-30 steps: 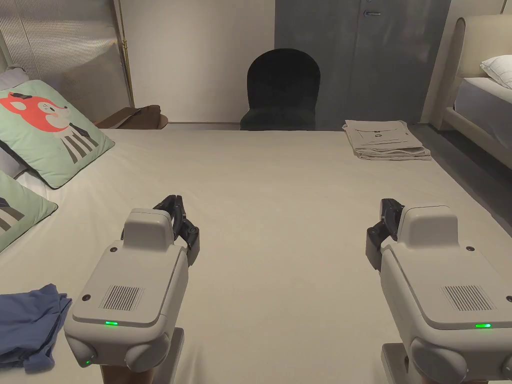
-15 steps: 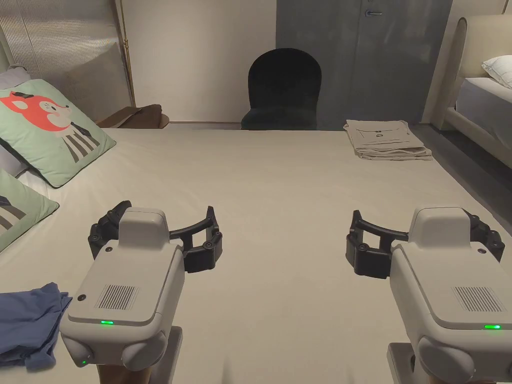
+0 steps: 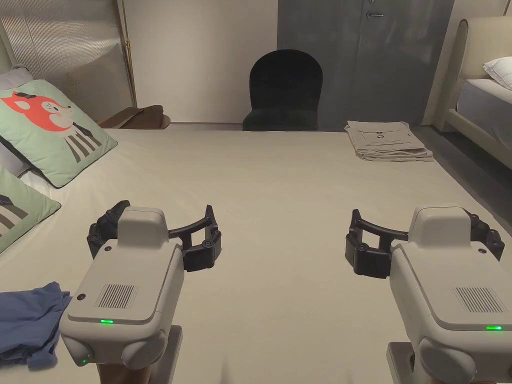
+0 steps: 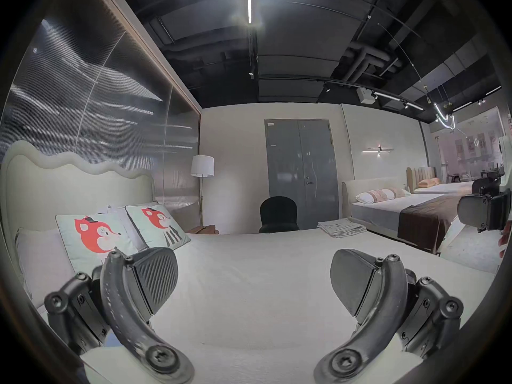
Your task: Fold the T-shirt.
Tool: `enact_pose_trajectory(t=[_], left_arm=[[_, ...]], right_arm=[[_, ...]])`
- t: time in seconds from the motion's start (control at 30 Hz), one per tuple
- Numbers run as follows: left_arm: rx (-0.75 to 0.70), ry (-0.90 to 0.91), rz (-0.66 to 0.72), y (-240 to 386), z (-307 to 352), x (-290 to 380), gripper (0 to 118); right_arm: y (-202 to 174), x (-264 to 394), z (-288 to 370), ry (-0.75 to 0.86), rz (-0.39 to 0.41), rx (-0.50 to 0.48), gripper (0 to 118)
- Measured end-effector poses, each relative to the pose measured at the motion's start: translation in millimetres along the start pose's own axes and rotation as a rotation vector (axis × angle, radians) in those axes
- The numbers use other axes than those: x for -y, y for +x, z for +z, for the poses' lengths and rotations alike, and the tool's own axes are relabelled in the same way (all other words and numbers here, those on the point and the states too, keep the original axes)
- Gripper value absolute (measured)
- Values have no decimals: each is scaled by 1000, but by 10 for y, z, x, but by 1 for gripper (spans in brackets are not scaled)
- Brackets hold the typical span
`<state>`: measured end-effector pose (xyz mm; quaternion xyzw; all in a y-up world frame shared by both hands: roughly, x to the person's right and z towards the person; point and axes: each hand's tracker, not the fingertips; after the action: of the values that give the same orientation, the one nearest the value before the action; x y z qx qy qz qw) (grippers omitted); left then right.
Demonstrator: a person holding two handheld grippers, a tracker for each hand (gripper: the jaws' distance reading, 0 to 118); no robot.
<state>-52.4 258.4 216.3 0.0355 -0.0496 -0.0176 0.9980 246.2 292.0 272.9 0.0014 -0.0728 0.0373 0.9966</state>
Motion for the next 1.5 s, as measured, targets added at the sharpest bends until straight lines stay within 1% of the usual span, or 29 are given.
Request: enact_pose_trajectory(t=[1.5], left_arm=[[3, -5, -12, -38, 8, 8, 111]], right_arm=[[1, -17, 17, 9, 0, -12, 114]])
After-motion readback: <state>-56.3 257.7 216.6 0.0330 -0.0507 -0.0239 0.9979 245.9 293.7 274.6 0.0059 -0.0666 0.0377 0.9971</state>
